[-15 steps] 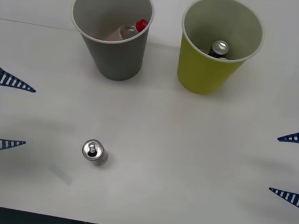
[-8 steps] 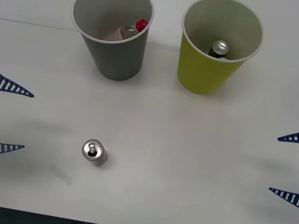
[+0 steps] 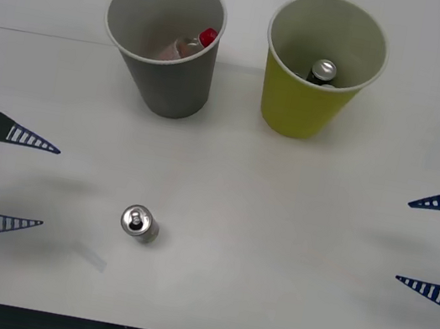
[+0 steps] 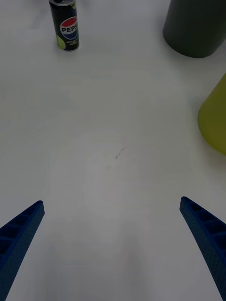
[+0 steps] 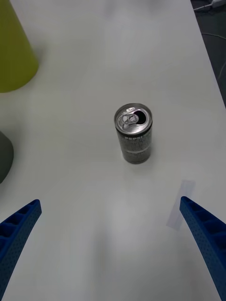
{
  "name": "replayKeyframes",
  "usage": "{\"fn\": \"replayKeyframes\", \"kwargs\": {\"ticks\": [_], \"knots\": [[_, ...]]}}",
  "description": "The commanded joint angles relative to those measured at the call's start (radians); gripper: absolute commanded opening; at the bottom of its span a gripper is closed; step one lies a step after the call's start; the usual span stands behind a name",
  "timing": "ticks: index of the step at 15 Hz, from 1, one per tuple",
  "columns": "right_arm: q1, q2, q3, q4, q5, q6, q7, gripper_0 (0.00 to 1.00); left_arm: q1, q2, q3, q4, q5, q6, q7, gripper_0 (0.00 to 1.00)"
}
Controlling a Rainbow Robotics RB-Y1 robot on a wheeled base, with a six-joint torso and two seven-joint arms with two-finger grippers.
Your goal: Put the can into the green bin and the plastic bottle into the gray bin
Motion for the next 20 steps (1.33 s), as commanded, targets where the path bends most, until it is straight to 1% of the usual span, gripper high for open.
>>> {"fn": "replayKeyframes", "kwargs": {"ticks": [1,7,11,12,14,18,20], "knots": [[0.000,0.000,0.000,0.000,0.000,0.000,0.000,1.00,-0.065,0.001,-0.082,0.109,0.059,-0.023,-0.086,1.00],[0.000,0.000,0.000,0.000,0.000,0.000,0.000,1.00,-0.164,-0.003,-0.263,0.288,0.203,-0.036,-0.226,1.00],[0.000,0.000,0.000,0.000,0.000,0.000,0.000,1.00,-0.250,-0.026,-0.404,0.422,0.313,-0.036,-0.341,1.00],[0.000,0.000,0.000,0.000,0.000,0.000,0.000,1.00,-0.275,-0.038,-0.449,0.466,0.352,-0.036,-0.378,1.00],[0.000,0.000,0.000,0.000,0.000,0.000,0.000,1.00,-0.310,-0.066,-0.509,0.531,0.401,-0.036,-0.429,1.00],[0.000,0.000,0.000,0.000,0.000,0.000,0.000,1.00,-0.367,-0.129,-0.607,0.633,0.481,-0.037,-0.452,1.00],[0.000,0.000,0.000,0.000,0.000,0.000,0.000,1.00,-0.388,-0.163,-0.636,0.676,0.499,-0.036,-0.461,1.00]]}}
